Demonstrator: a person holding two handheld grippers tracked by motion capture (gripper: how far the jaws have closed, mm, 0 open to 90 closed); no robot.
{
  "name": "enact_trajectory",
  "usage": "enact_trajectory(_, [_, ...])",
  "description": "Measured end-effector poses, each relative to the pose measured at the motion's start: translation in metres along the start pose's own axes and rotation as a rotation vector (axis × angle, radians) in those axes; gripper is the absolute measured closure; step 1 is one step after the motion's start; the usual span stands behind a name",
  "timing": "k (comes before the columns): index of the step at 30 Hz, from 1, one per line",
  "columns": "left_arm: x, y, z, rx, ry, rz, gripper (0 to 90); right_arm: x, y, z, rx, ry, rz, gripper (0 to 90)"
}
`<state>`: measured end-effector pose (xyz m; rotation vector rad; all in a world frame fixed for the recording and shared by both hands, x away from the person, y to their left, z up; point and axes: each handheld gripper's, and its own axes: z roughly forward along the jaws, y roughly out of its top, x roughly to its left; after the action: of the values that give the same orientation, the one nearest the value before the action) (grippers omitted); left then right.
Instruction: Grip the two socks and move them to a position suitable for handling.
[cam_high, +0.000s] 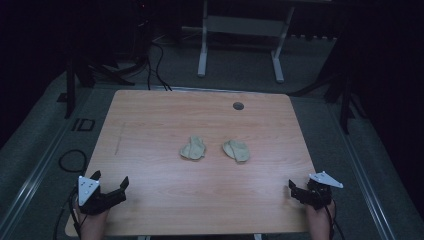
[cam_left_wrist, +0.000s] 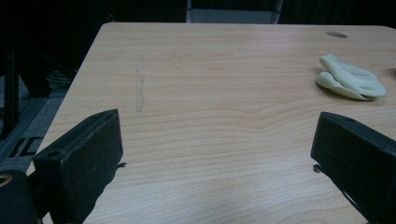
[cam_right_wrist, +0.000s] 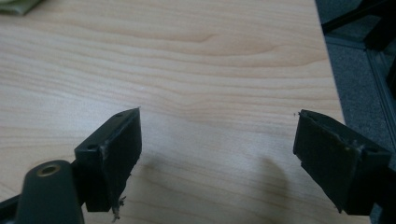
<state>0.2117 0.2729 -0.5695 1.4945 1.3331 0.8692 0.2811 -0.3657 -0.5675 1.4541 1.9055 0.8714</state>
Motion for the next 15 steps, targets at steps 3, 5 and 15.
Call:
enact_trajectory(3, [0.0000, 0.0003, -0.0007, 0.003, 0.000, -0.004, 2.4, 0.0015, 0.0005, 0.0013, 0.020, -0.008, -0.010, 15.5])
enact_trajectory(5, [-0.0001, 0.0006, -0.0006, 0.003, -0.005, -0.001, 2.5, 0.0013, 0.0005, 0.0013, 0.021, -0.003, -0.004, 15.5])
enact_trajectory(15, [-0.0096, 0.0014, 0.0014, 0.002, -0.048, 0.033, 2.5, 0.0044, 0.0048, 0.0047, 0.034, 0.045, -0.005, 15.4])
